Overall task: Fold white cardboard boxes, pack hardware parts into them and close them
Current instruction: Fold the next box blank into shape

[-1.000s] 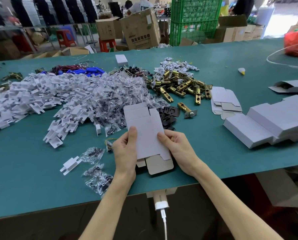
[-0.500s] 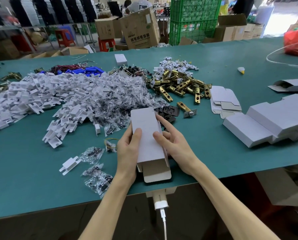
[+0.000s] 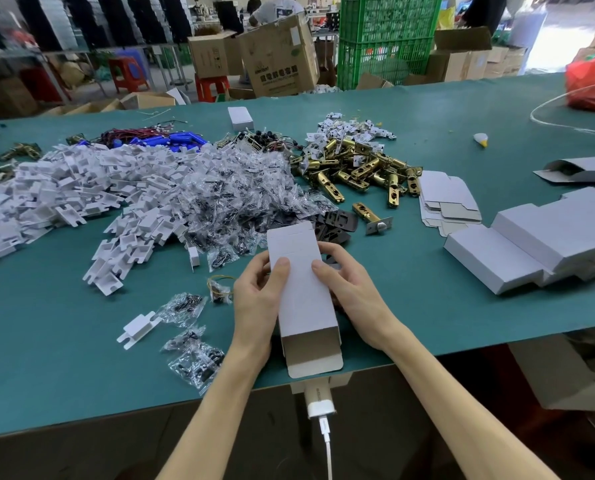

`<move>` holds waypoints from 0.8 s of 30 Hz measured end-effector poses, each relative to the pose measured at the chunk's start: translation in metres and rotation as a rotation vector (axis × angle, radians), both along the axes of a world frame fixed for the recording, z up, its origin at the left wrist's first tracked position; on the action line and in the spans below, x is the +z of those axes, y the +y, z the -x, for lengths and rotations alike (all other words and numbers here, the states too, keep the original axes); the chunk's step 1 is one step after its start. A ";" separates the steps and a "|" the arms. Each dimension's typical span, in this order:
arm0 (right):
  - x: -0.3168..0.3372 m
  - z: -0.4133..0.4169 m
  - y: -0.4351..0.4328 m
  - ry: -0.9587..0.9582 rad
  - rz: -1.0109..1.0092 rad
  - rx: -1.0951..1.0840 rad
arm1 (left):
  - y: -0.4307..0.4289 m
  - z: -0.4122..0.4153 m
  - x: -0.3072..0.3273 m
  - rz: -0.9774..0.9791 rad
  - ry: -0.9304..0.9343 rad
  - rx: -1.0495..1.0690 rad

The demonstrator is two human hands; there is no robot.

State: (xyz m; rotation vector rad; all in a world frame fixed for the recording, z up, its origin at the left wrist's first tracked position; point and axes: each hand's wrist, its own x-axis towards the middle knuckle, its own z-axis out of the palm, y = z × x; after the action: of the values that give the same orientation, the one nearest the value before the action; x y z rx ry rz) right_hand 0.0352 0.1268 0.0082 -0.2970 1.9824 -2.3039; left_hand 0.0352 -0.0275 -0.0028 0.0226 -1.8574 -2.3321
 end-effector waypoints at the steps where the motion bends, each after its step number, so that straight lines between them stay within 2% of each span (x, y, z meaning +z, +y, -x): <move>1: 0.000 0.000 -0.001 0.001 -0.004 -0.004 | 0.000 0.000 0.000 -0.008 -0.009 0.009; 7: -0.001 0.000 0.001 0.005 -0.018 -0.063 | -0.002 0.001 -0.003 -0.022 -0.061 0.042; 13: -0.003 0.002 0.004 0.037 0.004 -0.131 | -0.002 0.003 -0.007 0.036 0.031 0.056; 24: -0.004 0.002 0.005 0.059 0.076 -0.102 | 0.000 0.000 -0.005 0.106 0.037 -0.056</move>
State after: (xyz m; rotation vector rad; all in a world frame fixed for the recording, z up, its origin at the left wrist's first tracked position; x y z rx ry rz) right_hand 0.0336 0.1321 0.0038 -0.2777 1.9847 -2.4646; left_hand 0.0353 -0.0272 -0.0074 -0.0863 -1.9856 -2.2491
